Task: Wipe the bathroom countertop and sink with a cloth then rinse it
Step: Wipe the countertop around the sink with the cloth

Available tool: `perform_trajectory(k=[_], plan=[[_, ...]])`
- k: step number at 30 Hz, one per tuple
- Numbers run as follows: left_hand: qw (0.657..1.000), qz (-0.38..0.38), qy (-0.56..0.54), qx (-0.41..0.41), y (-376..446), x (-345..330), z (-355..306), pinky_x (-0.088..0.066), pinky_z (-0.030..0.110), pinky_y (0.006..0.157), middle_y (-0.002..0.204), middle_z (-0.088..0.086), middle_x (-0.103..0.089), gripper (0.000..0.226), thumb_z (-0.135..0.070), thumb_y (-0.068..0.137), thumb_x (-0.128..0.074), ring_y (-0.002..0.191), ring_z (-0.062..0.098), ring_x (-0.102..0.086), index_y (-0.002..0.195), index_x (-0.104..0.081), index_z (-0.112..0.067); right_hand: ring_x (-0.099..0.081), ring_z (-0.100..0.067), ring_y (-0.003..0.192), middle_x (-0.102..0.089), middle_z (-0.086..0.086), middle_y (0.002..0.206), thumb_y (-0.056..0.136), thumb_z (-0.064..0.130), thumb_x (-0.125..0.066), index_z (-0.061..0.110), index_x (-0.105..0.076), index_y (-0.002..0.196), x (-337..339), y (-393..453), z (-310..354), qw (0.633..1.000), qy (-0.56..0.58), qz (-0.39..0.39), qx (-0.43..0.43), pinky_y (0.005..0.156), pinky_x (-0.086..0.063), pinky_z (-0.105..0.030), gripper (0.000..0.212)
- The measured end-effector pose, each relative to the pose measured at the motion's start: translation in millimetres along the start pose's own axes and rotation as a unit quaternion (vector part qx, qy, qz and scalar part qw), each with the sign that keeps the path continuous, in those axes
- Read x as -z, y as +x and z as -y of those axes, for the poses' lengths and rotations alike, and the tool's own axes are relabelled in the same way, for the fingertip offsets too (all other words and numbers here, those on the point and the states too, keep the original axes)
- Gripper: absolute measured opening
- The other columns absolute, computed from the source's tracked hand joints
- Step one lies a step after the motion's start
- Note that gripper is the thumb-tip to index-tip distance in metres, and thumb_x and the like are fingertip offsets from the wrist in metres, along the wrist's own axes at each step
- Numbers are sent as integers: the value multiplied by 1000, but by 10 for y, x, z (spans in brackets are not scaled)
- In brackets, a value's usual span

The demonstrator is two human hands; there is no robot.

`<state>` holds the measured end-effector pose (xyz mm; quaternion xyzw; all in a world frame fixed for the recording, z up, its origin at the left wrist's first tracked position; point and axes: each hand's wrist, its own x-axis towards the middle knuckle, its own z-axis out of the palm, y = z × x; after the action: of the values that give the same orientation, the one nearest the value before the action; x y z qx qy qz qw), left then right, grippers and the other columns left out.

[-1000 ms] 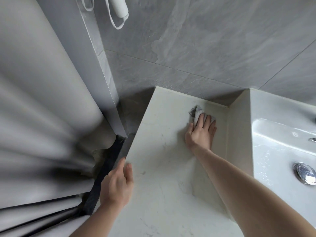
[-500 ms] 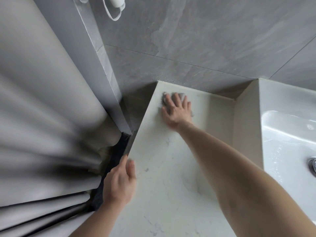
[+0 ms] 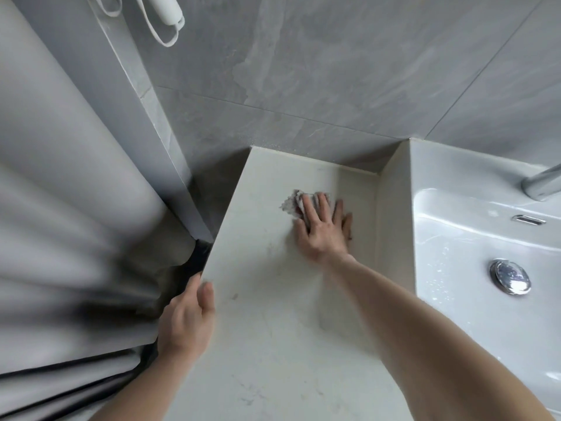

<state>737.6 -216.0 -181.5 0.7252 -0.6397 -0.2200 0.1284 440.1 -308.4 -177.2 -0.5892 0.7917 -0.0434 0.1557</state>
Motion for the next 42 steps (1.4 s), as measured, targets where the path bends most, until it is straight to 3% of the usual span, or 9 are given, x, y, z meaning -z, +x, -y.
perform_trajectory(k=[5, 8, 12, 16, 23, 27, 32, 37, 42], plan=[[1000, -10, -4, -13, -6, -18, 16, -48, 45, 72, 105, 12, -74, 41, -50, 104, -25, 95, 45, -65, 125, -53, -29, 7, -37, 158, 3, -2, 174, 103, 56, -27, 38, -6, 163, 199, 123, -440, 990, 26, -2, -140, 127, 5, -51, 66], [1000, -7, -3, -1, 13, -39, 25, -48, 46, 73, 105, 15, -74, 34, -44, 106, -32, 96, 46, -65, 125, -54, -28, 5, -38, 158, -1, -7, 173, 104, 52, -29, 32, -10, 164, 122, -22, -391, 985, 33, -34, -164, 128, 7, -46, 66], [1000, -6, 7, 7, 29, -67, 56, -50, 47, 75, 107, 17, -73, 40, -45, 105, -29, 96, 47, -64, 130, -54, -25, -3, -37, 158, -11, -9, 172, 104, 49, -33, 29, -17, 164, -84, -457, -271, 981, 43, -77, -175, 128, 0, -48, 65], [1000, 0, 12, 13, 30, -56, 39, -51, 46, 76, 106, 18, -74, 50, -52, 102, -24, 97, 47, -65, 131, -53, -24, -10, -35, 157, -16, -10, 171, 102, 49, -23, 27, -18, 164, -224, -975, -227, 987, 21, -77, -141, 127, -7, -51, 66], [999, 17, -4, 28, 19, -4, -22, -50, 47, 80, 111, 22, -72, 42, -43, 106, -33, 99, 48, -65, 135, -54, -22, -21, -33, 156, -26, -7, 169, 104, 42, -30, 29, -27, 162, -380, -1770, -137, 993, -3, -81, -85, 122, -23, -53, 60], [999, 23, -6, 30, -3, 47, -59, -49, 47, 80, 110, 24, -71, 40, -41, 106, -32, 98, 49, -64, 132, -53, -19, -11, -33, 158, -18, -6, 171, 105, 37, -31, 32, -22, 163, -477, -2149, 97, 995, 38, -57, -69, 125, -15, -54, 59], [998, 31, -21, 41, -45, 118, -102, -48, 48, 86, 114, 27, -69, 41, -41, 106, -34, 103, 50, -63, 135, -54, -20, 17, -25, 158, 2, 4, 173, 104, 35, -33, 38, -3, 164, -554, -2719, 607, 996, 72, 14, 41, 128, 2, -53, 68], [996, 65, -27, 53, -40, 120, -15, -45, 50, 100, 130, 25, -65, 53, -49, 106, -28, 119, 47, -59, 150, -47, -25, 15, -24, 159, -1, 5, 173, 105, 25, -37, 37, -10, 164, -629, -3170, 809, 992, 85, 57, 75, 127, 5, -48, 66], [990, 135, 12, 33, -59, 256, 11, -46, 49, 100, 141, 20, -60, 61, -53, 105, -21, 126, 42, -57, 157, -34, -24, 18, -23, 158, 4, 5, 173, 89, 4, -40, 37, -5, 164, -567, -3484, 768, 989, 72, 89, 94, 128, 5, -43, 90]])
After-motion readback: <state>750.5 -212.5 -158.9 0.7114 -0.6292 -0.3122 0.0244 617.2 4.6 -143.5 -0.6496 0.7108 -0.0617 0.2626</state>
